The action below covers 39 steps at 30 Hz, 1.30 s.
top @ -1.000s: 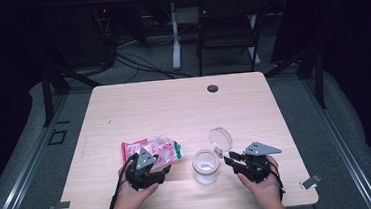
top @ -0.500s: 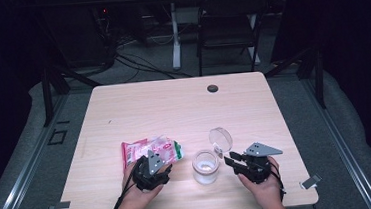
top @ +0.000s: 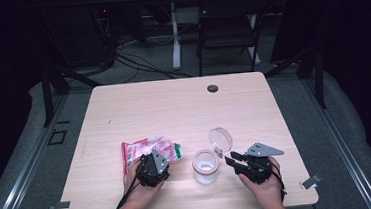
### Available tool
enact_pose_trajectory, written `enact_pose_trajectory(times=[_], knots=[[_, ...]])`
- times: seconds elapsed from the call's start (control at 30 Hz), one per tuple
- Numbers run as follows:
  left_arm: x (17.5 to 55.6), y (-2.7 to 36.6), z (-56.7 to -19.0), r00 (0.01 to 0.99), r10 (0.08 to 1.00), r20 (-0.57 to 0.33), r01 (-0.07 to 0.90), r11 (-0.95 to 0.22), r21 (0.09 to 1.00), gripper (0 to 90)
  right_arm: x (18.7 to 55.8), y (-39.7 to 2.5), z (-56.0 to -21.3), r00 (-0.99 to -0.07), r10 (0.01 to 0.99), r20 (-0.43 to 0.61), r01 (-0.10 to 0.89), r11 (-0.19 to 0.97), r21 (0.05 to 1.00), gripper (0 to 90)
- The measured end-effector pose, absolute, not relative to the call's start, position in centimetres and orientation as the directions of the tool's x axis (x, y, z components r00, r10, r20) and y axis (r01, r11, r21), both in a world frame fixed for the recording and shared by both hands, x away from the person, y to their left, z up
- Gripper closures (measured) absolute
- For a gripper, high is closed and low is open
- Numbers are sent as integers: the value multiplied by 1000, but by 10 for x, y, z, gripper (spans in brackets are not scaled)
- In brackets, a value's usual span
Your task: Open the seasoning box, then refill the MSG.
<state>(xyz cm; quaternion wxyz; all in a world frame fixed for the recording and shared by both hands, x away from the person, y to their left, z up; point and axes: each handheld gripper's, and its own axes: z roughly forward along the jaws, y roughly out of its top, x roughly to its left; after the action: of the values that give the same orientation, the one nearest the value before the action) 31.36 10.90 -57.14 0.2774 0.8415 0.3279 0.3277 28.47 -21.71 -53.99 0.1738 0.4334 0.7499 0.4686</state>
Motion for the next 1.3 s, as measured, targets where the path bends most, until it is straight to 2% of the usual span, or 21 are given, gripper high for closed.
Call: enact_pose_trajectory(times=[0.07,0.13,0.2,0.3,0.33,0.43,0.67,0.8,1.3], knots=[[315,108,-574,561,727,395,361,-645,674,483,285,-217,-540,-564,812,149,487,182,854,675],[315,109,-574,561,726,396,360,-646,673,501,285,-218,-540,-561,814,150,490,181,853,675],[316,111,-574,561,728,394,362,-644,674,568,285,-218,-541,-559,814,160,493,170,853,675],[317,113,-572,563,735,378,369,-633,681,610,284,-217,-541,-557,815,158,493,172,853,675],[317,114,-573,556,740,378,365,-626,689,672,284,-217,-540,-559,815,153,490,176,854,675],[318,117,-571,565,741,362,369,-620,692,758,284,-218,-540,-562,814,148,486,180,855,675],[327,132,-565,564,788,247,438,-539,720,893,284,-218,-540,-561,815,147,487,181,854,676],[330,143,-557,558,808,189,461,-491,739,900,284,-219,-539,-555,819,145,482,175,858,676],[325,159,-539,536,828,166,472,-457,754,900,283,-222,-539,-551,821,147,482,169,860,676]])
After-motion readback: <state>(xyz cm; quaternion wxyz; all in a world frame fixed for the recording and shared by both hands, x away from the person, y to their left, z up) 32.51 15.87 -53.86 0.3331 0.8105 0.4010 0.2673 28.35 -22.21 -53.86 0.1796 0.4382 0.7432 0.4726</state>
